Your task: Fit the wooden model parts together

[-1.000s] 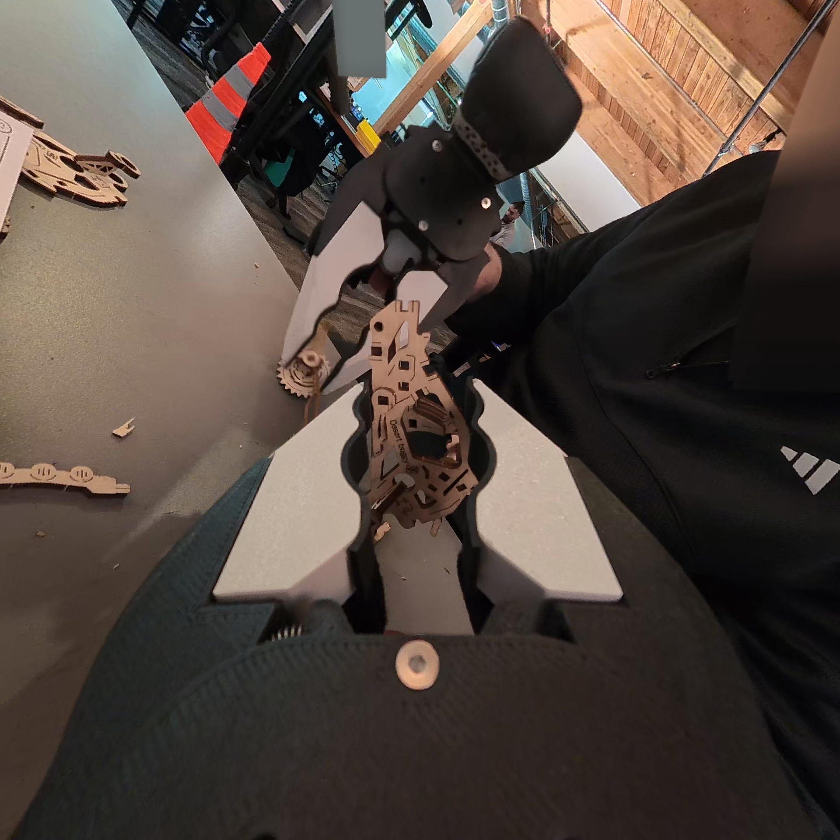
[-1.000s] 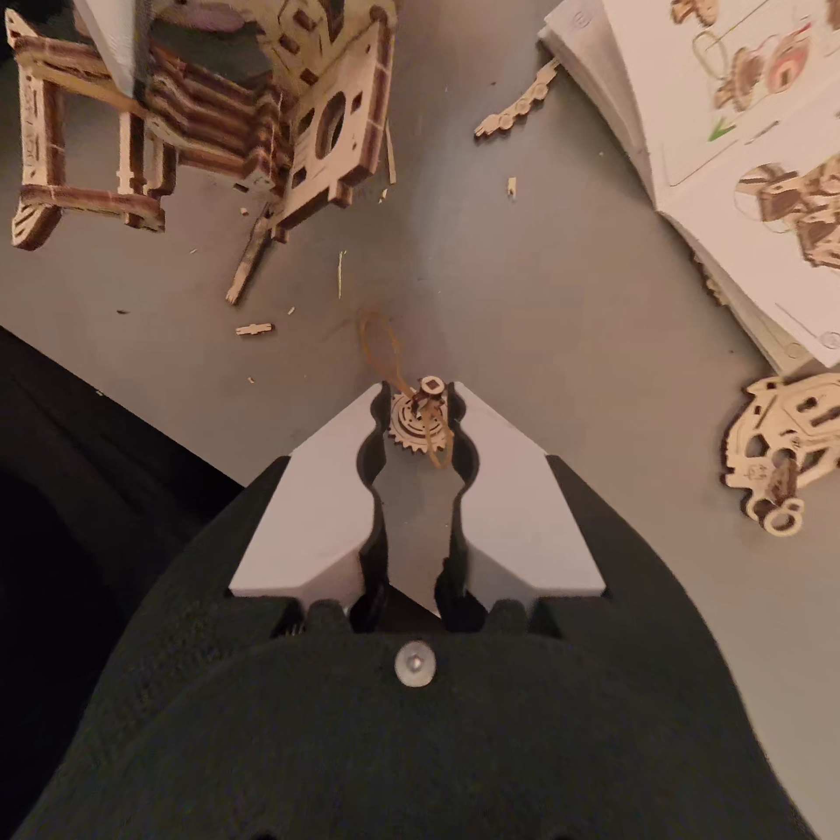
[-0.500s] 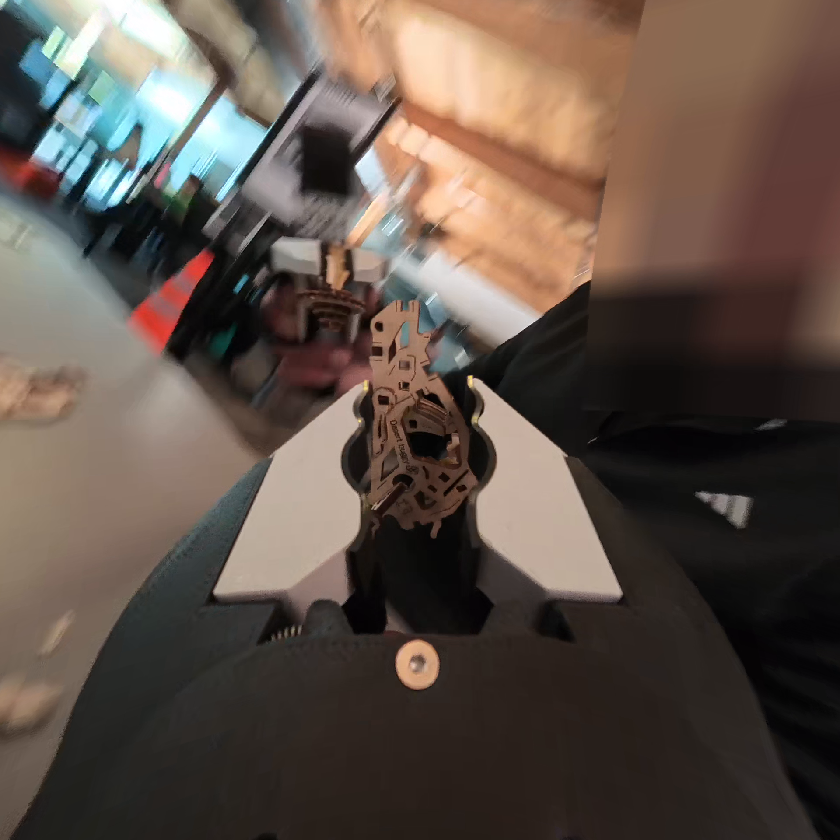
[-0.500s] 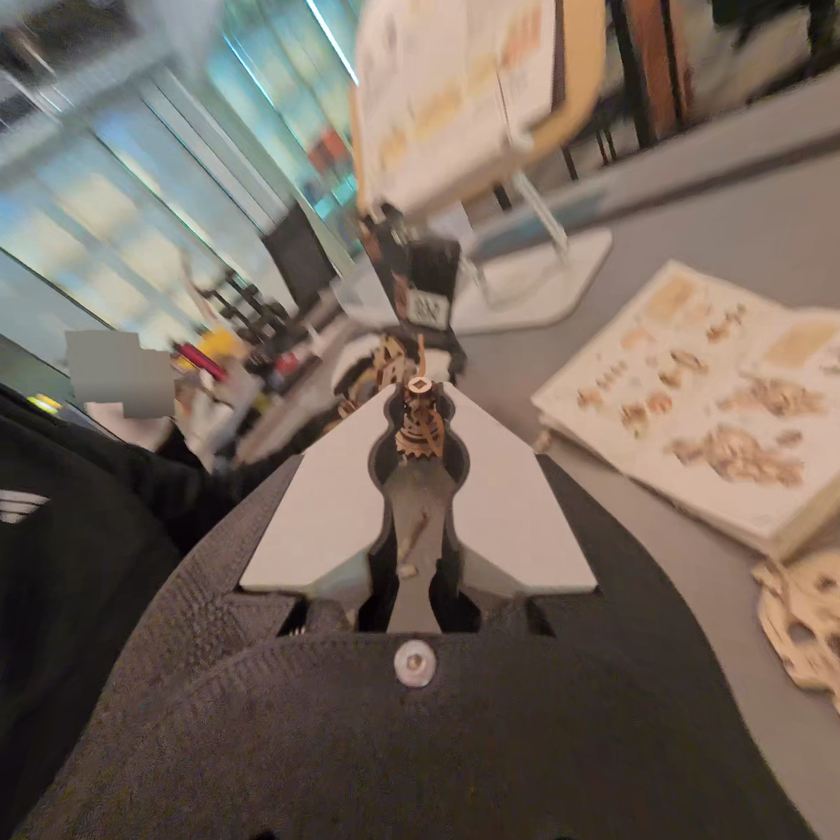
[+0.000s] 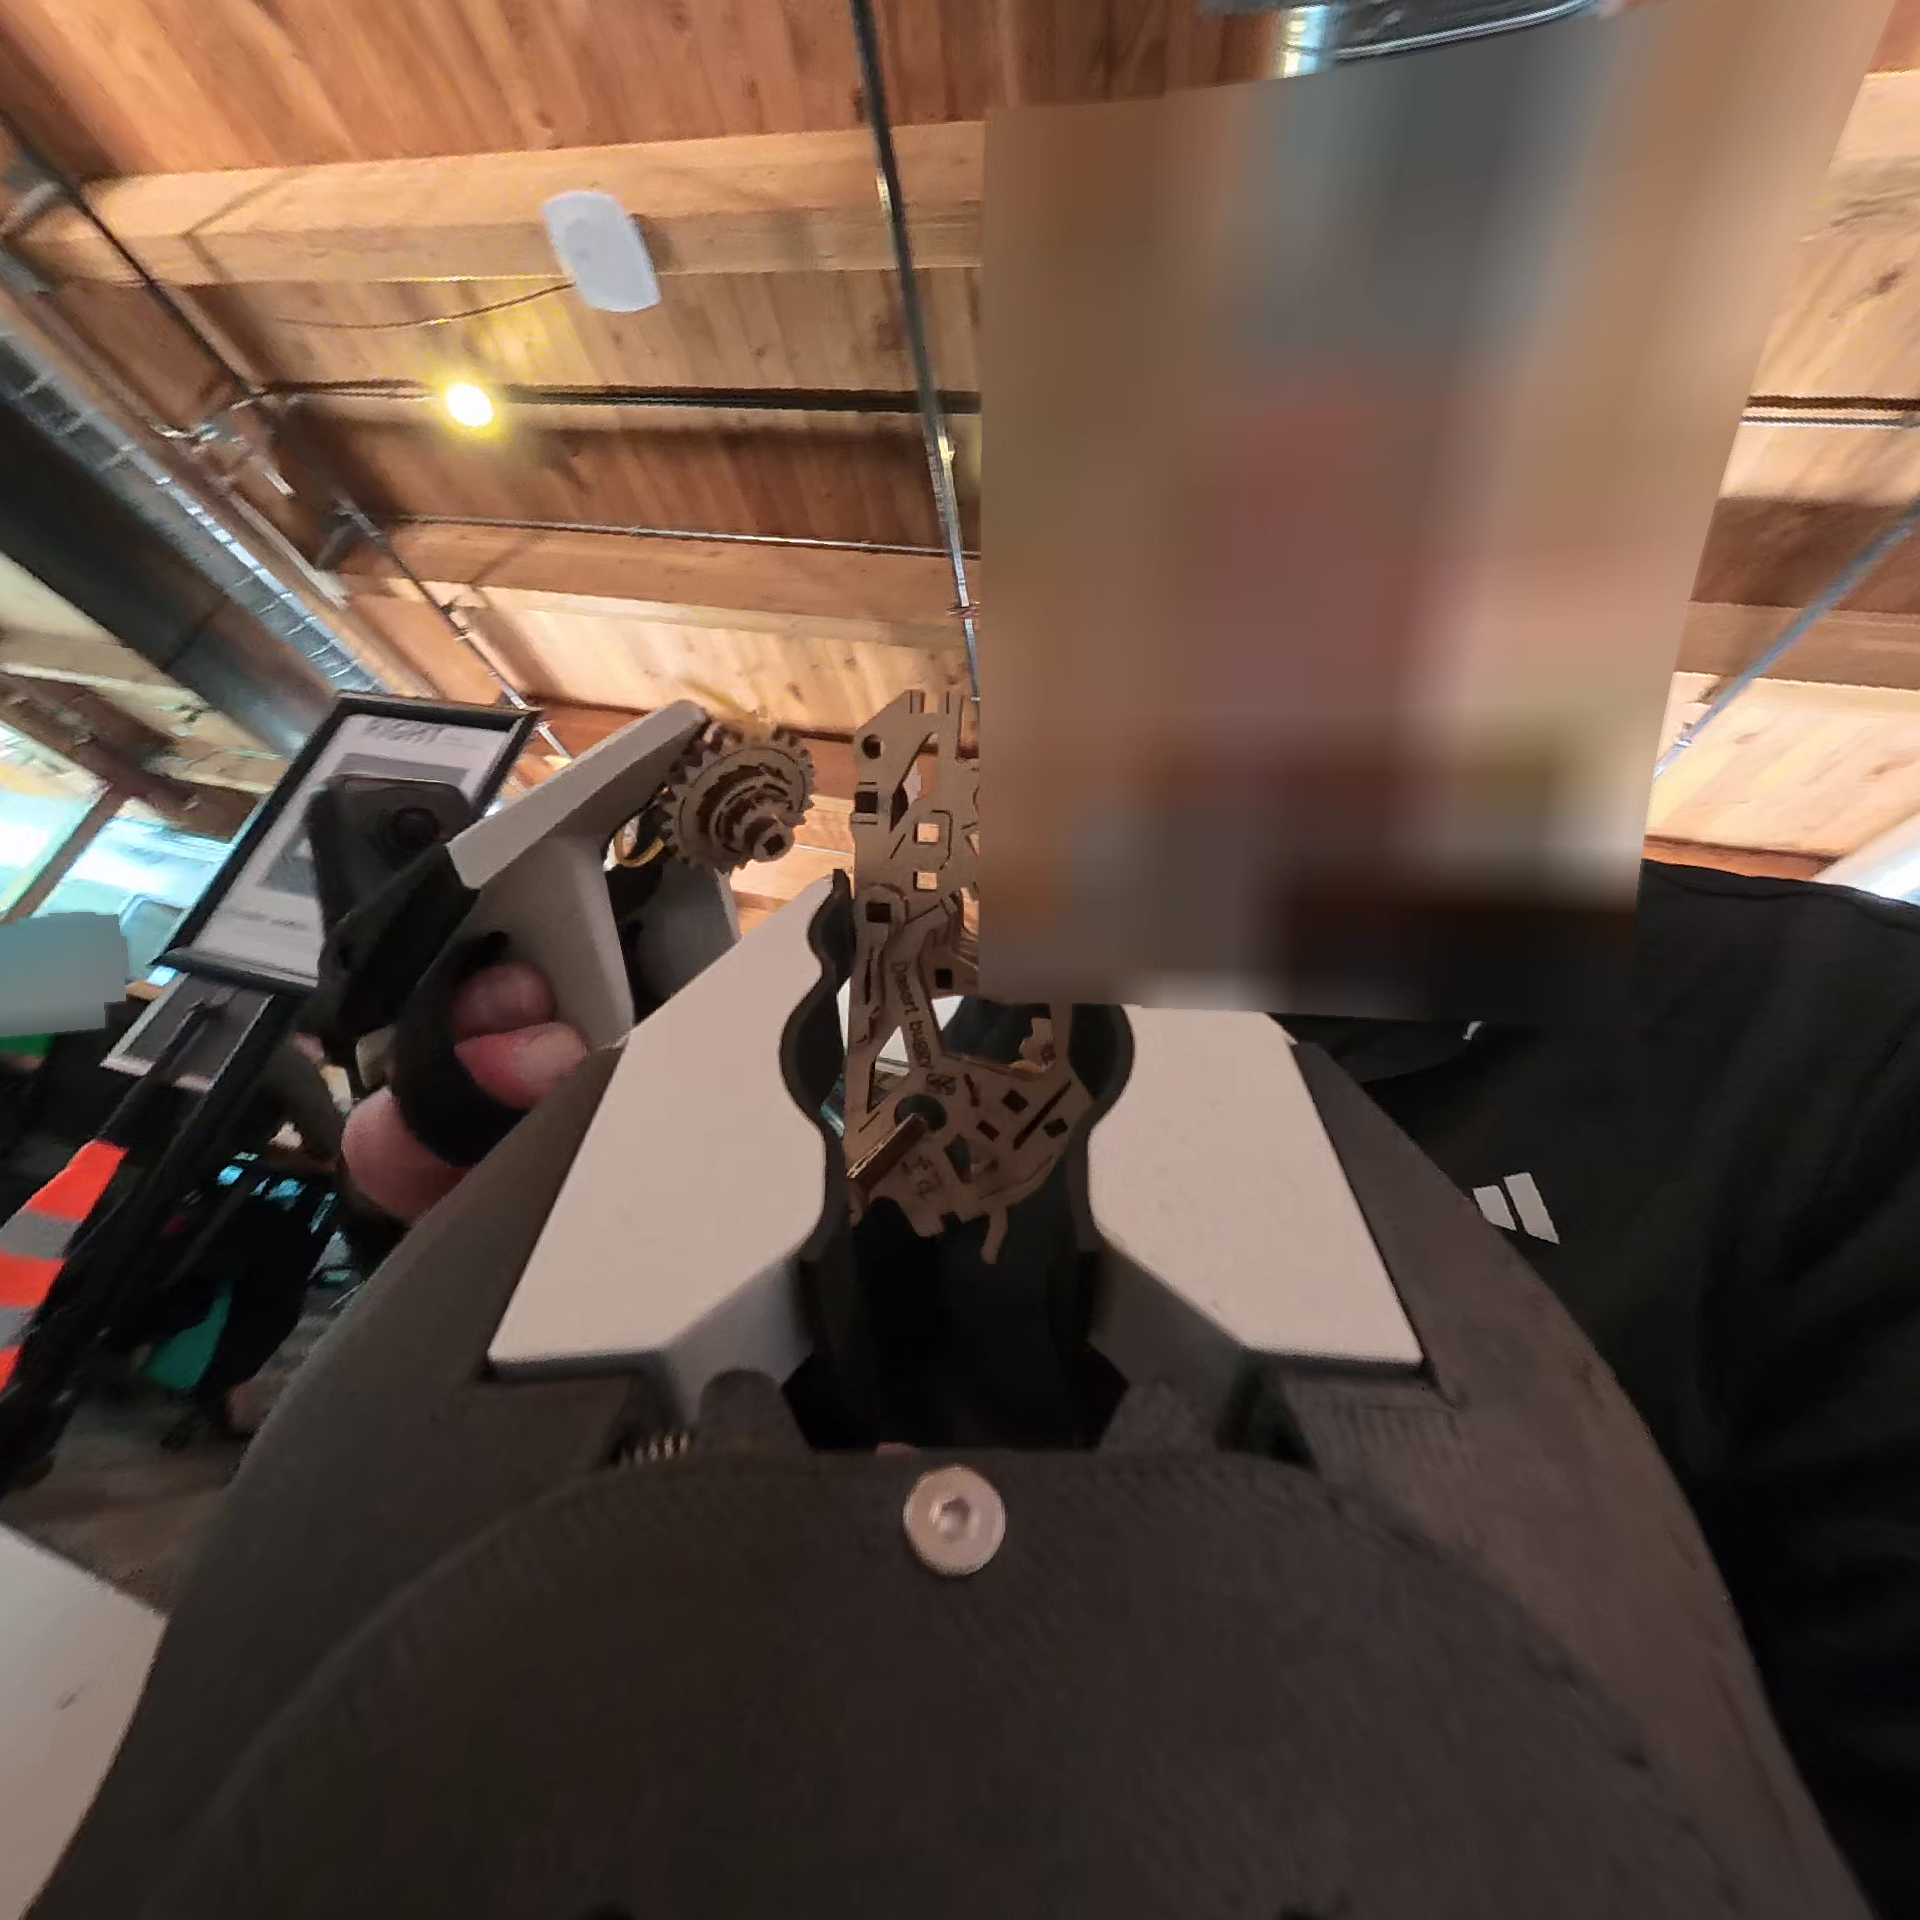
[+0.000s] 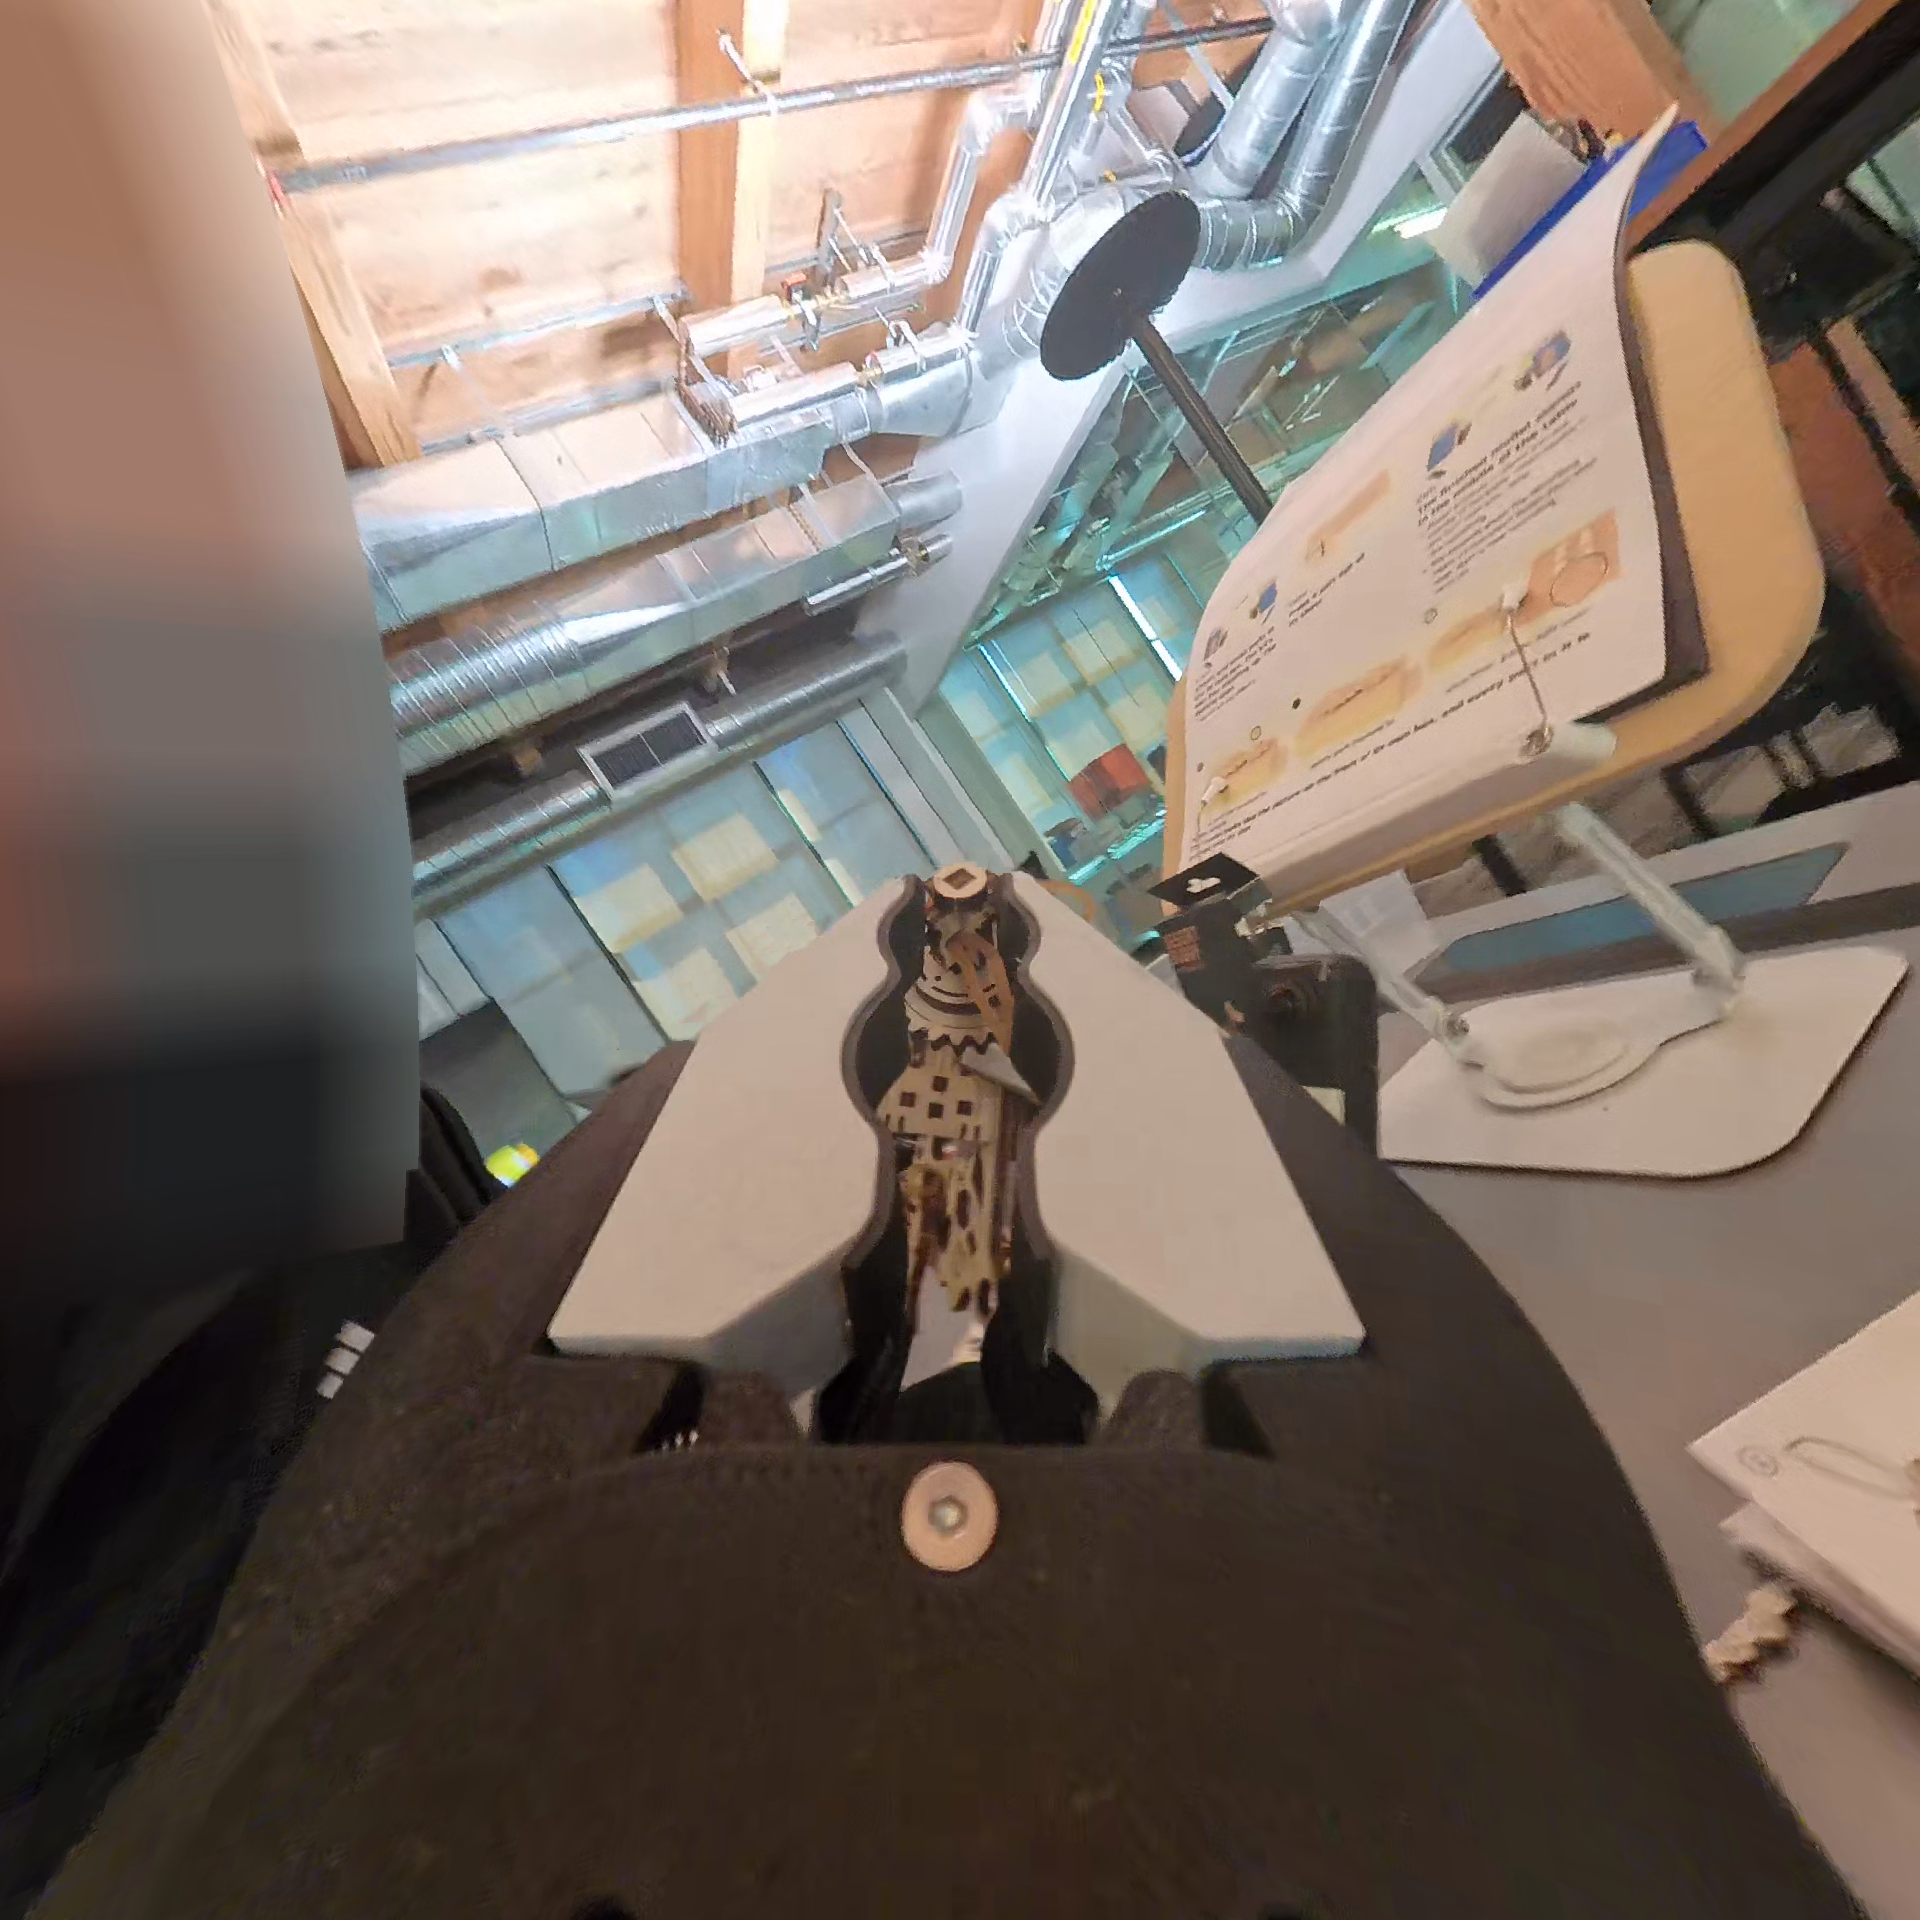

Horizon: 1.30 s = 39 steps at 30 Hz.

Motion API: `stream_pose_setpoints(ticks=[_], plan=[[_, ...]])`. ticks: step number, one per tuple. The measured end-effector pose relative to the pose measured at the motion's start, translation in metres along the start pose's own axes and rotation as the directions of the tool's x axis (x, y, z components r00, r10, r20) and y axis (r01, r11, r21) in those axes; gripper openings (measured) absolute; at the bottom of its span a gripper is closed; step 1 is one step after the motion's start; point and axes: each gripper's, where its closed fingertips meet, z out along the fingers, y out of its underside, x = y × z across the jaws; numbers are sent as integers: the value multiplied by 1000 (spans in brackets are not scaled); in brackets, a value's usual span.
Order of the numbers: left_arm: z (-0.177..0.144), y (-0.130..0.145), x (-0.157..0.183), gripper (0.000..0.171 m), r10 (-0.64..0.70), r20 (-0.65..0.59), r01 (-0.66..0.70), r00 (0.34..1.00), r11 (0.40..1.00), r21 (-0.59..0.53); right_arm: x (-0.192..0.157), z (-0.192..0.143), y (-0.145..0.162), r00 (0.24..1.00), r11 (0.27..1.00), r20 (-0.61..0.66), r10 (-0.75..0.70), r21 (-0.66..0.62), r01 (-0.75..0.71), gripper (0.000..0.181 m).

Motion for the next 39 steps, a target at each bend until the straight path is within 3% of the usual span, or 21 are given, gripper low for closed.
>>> stream_pose_setpoints(ticks=[7,14,20,24,30,39], plan=[[8,7,14,38,-14,-110,14,994,1000,-2,-25,14,16,908,896,36,-418,-148,419,10],[11,14,20,37,-30,-164,26,986,999,-25,-32,16,24,834,815,85,-545,-180,551,10],[11,13,22,36,-37,-177,35,984,999,-16,-33,14,32,701,659,118,-703,-263,705,10],[11,14,22,37,-44,-179,41,983,999,-22,-34,14,33,639,587,137,-757,-288,757,10],[11,15,14,37,-54,-139,51,989,998,-26,-34,10,27,602,547,138,-786,-297,783,10],[7,28,-21,37,-168,12,168,986,984,-66,-51,6,9,530,467,182,-828,-300,832,10]])
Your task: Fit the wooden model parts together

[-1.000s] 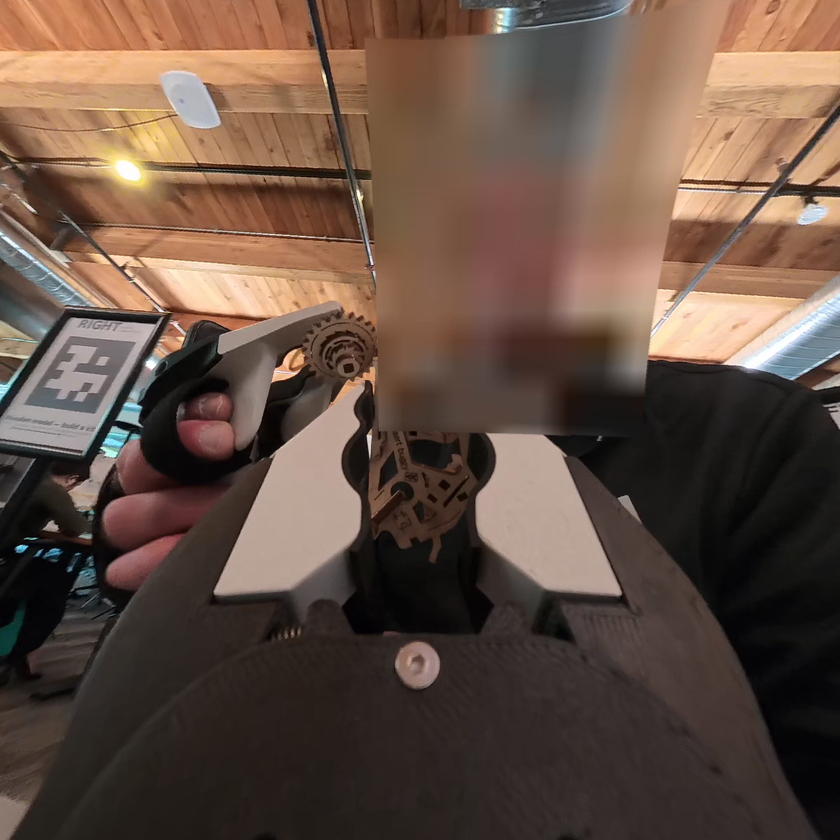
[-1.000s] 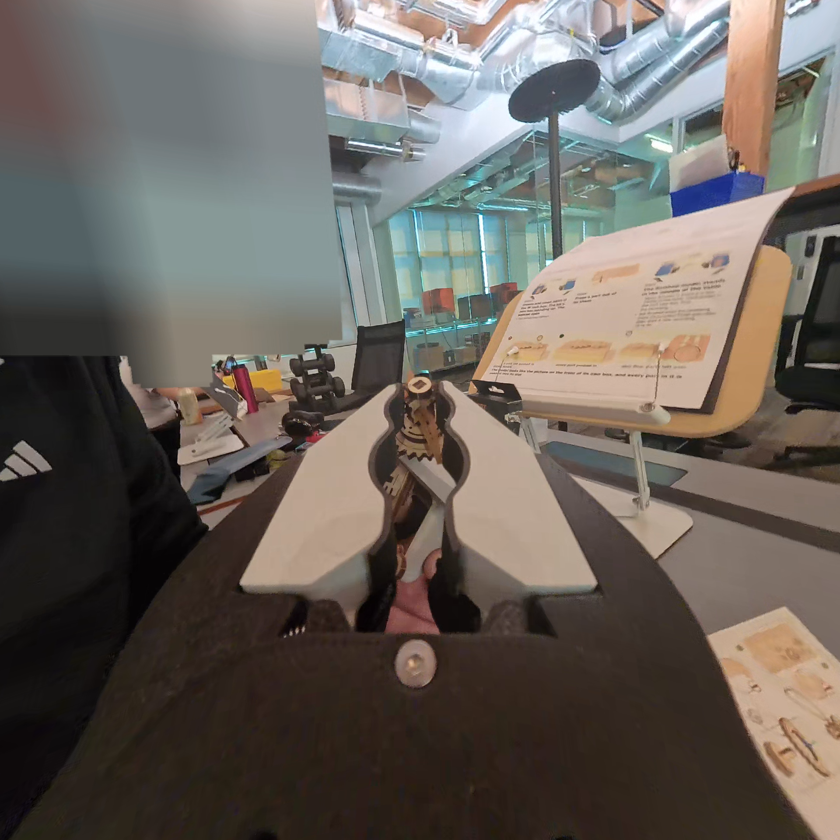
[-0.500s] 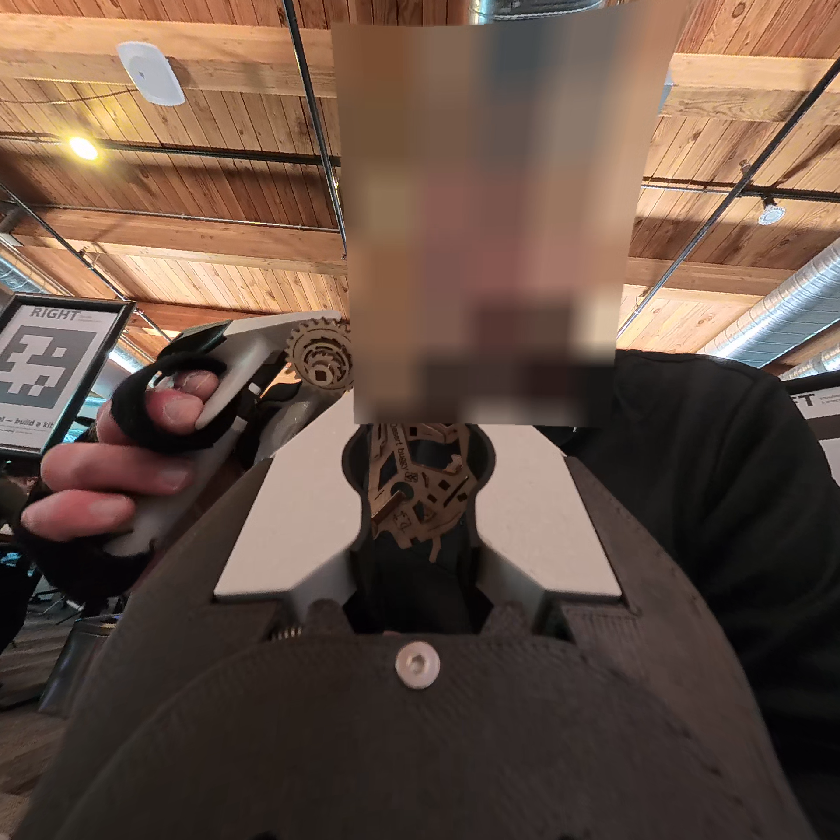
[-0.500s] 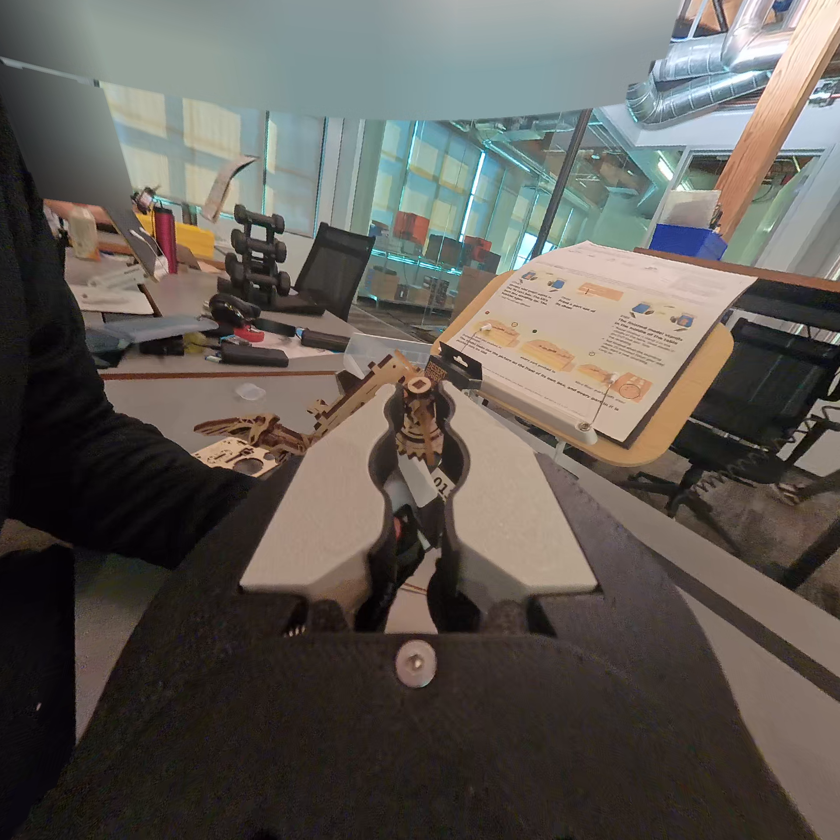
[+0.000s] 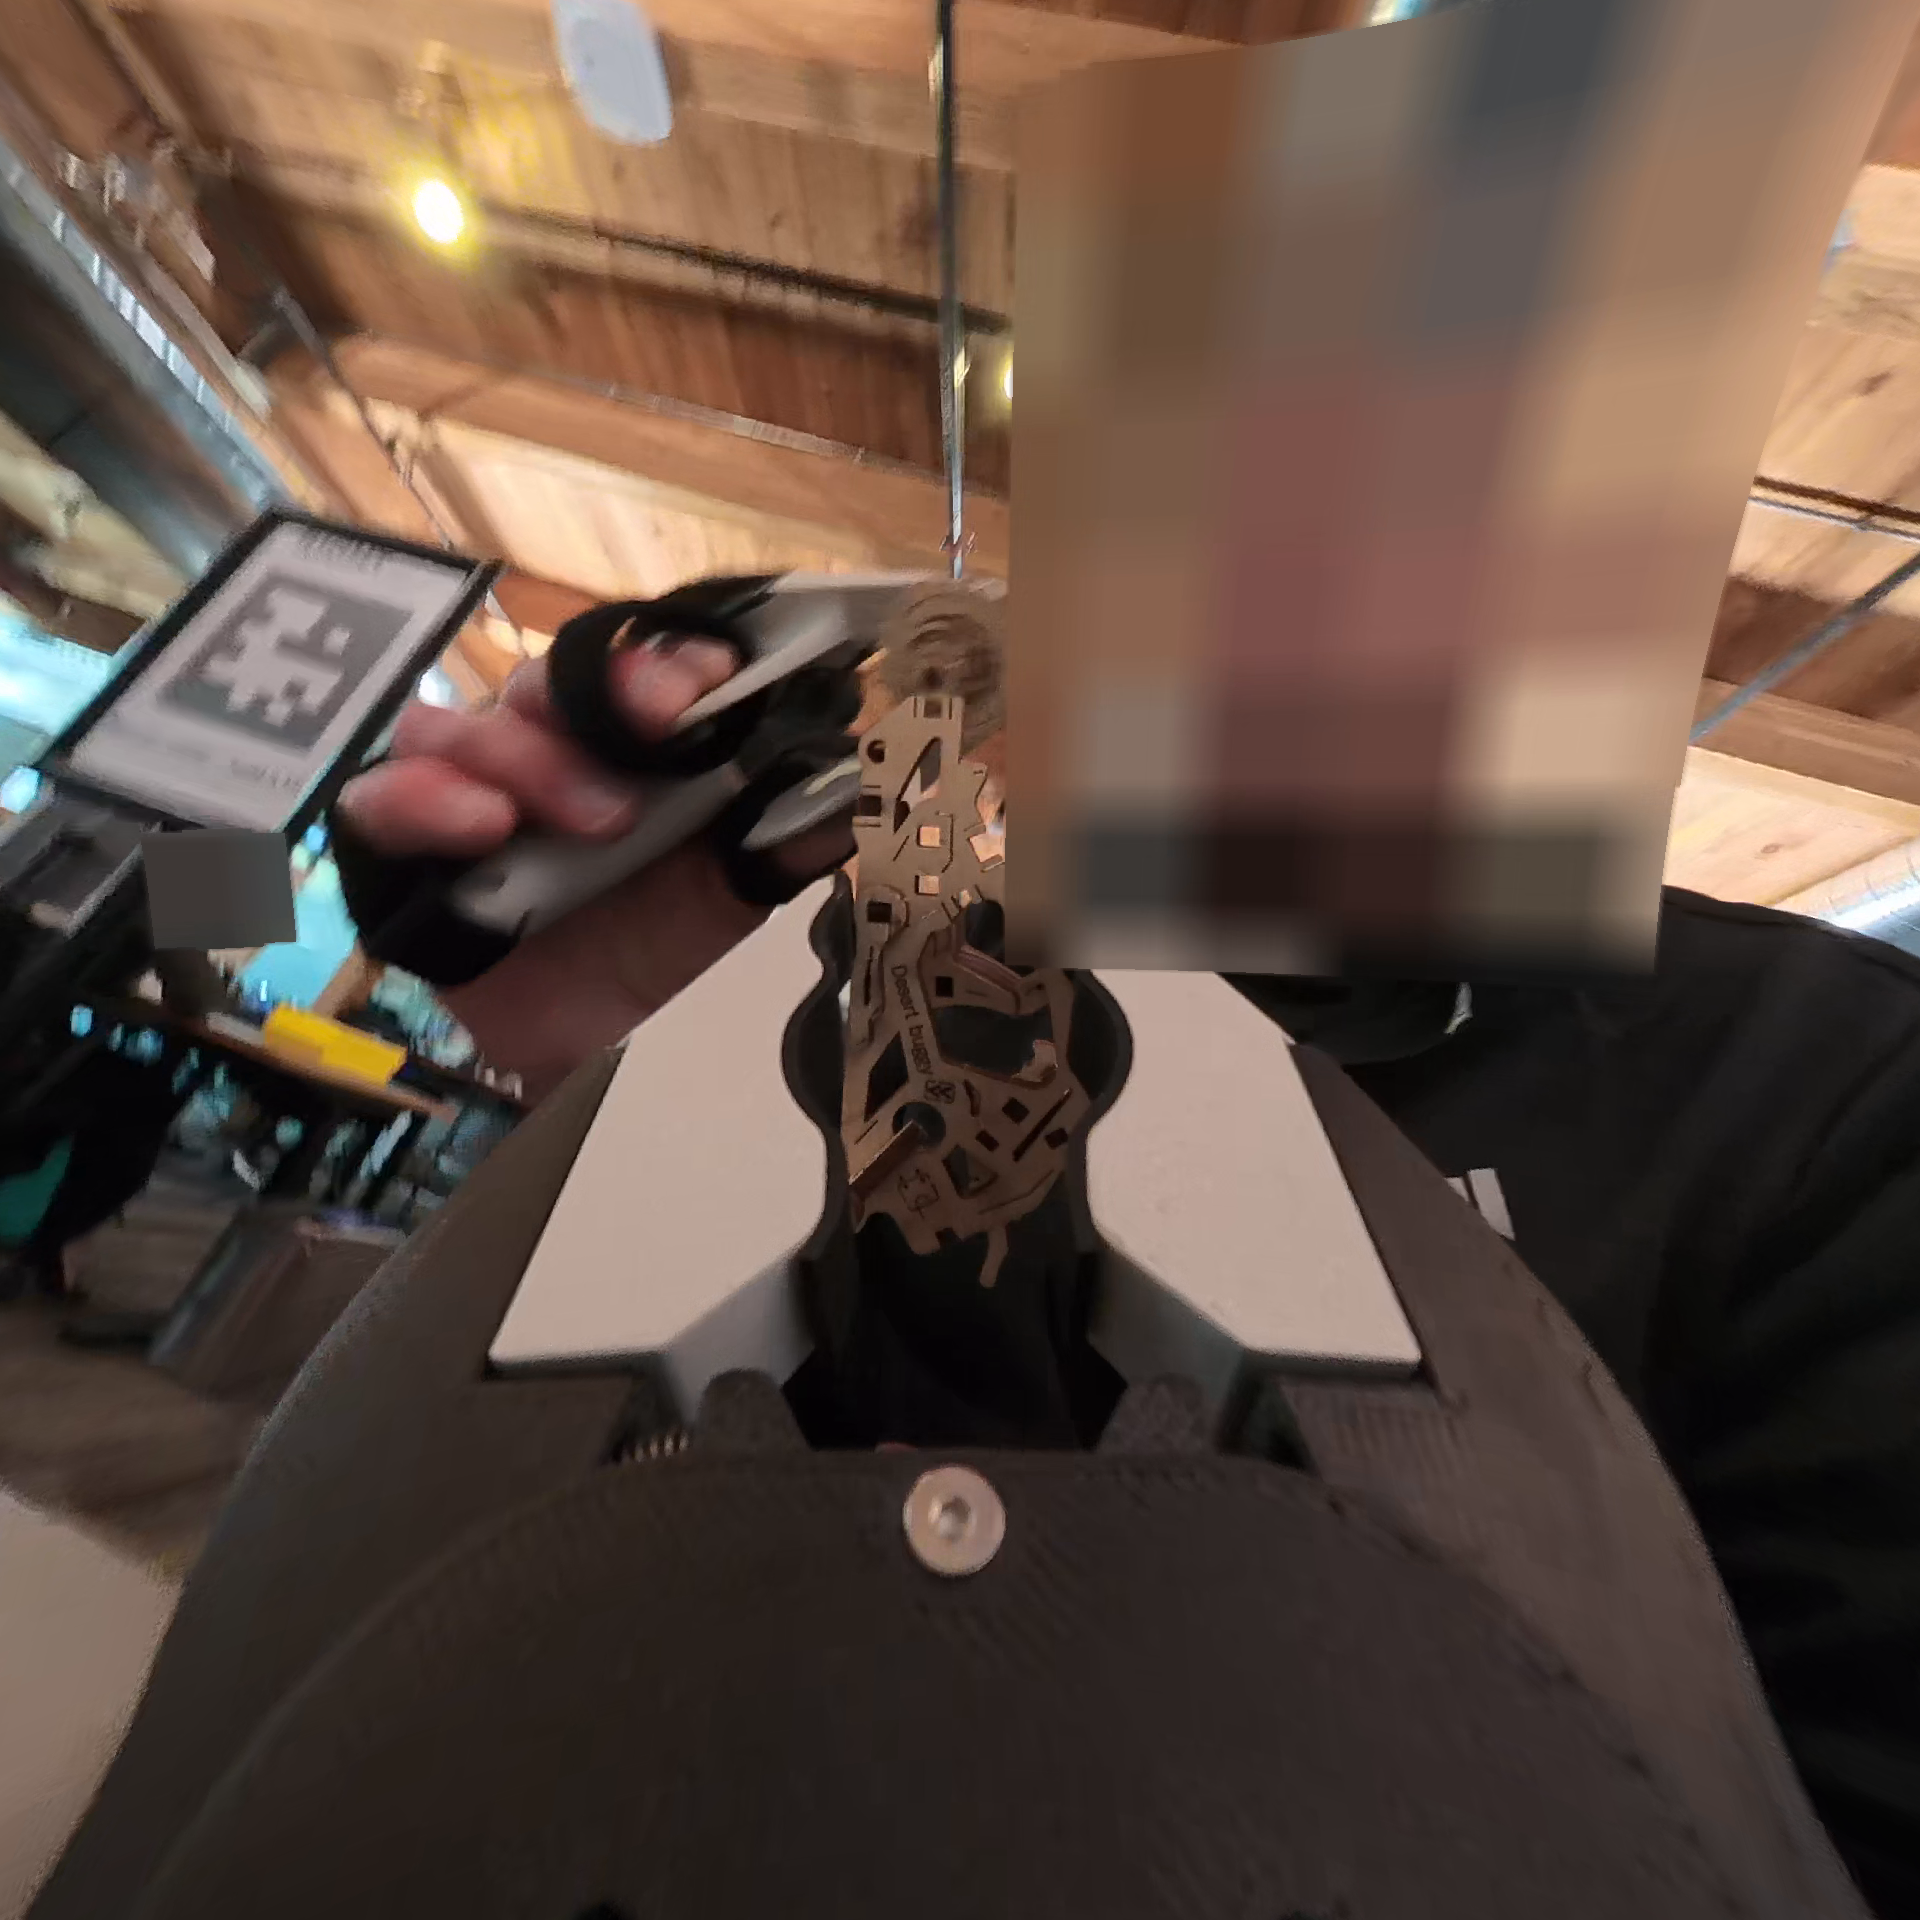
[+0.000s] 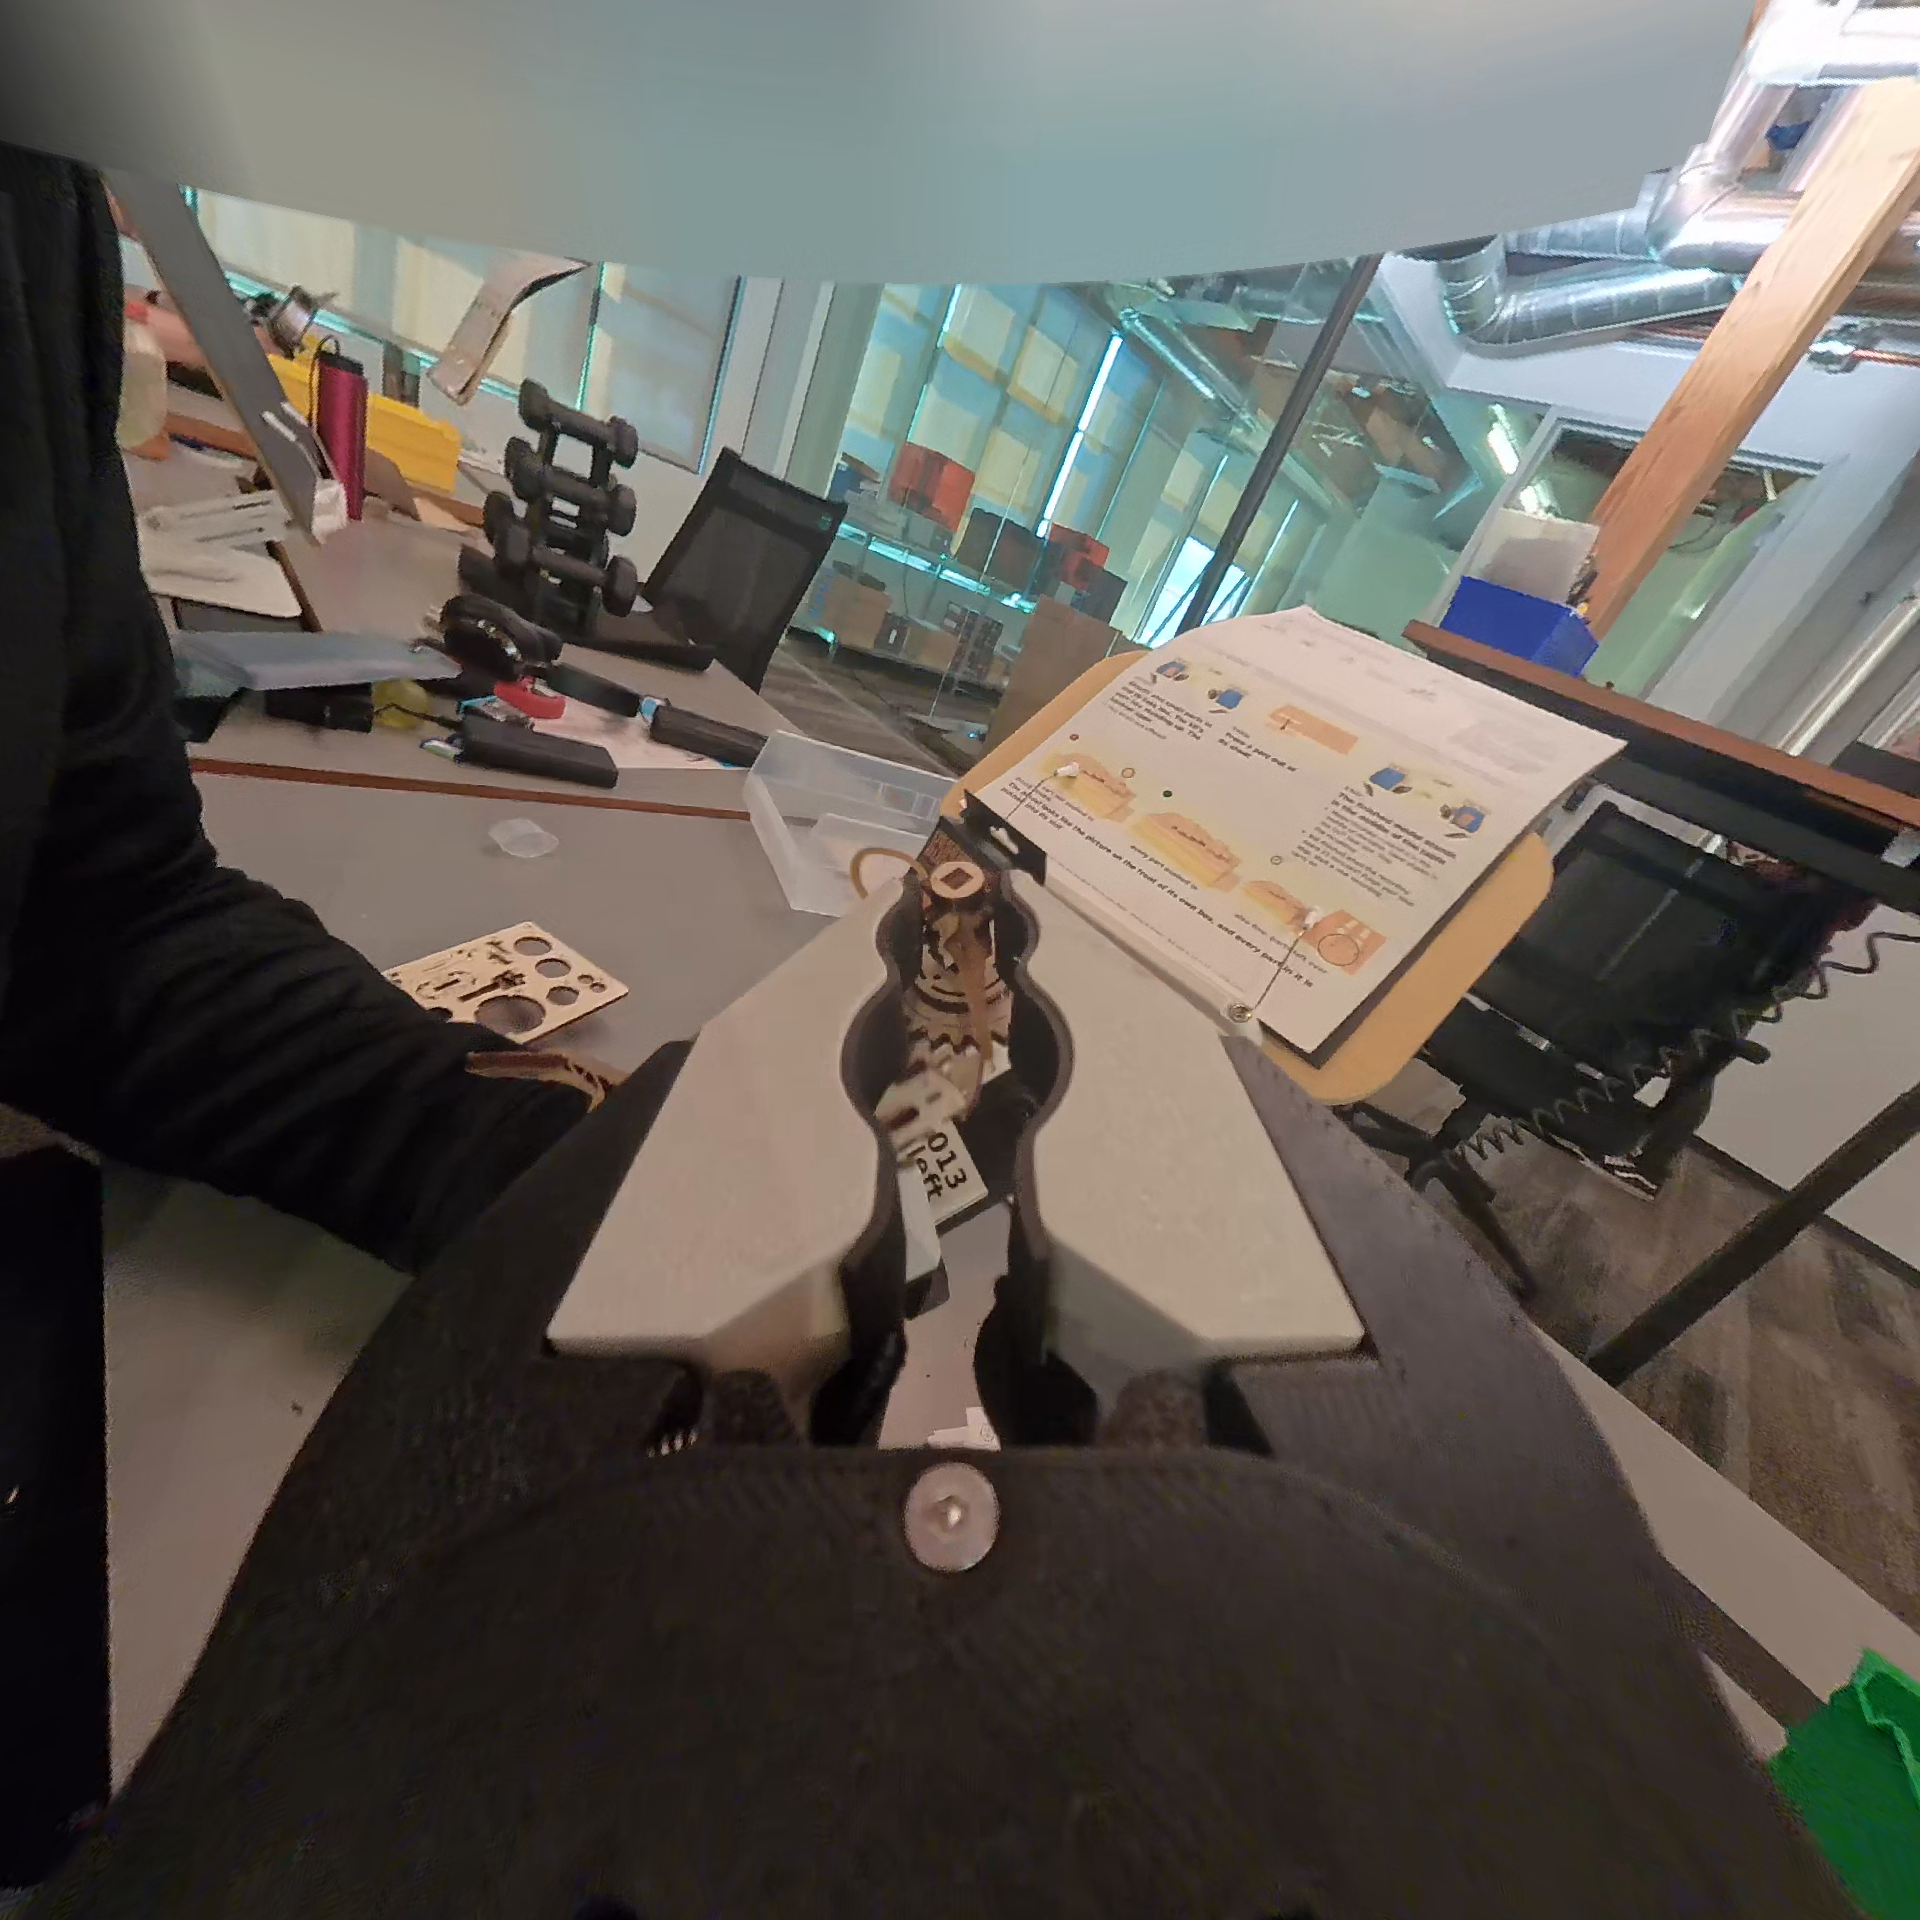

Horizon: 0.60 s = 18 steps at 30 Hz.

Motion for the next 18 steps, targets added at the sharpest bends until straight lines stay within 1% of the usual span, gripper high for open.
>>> stream_pose_setpoints(ticks=[4,6,9,12,18], plan=[[1,10,-15,37,-31,69,34,997,998,-46,-7,5,6,999,1000,36,11,-27,-10,10],[0,11,-20,37,-47,91,51,995,998,-41,-8,6,13,998,999,42,37,-33,-35,10],[0,10,-21,37,-54,95,57,994,998,-32,-8,7,25,998,997,41,53,-49,-51,10],[0,9,-20,37,-54,89,56,995,998,-26,-10,6,36,999,997,47,26,-75,-22,10],[-1,8,-20,37,-57,86,59,995,998,-18,-16,4,47,997,995,81,-1,-100,9,10]])
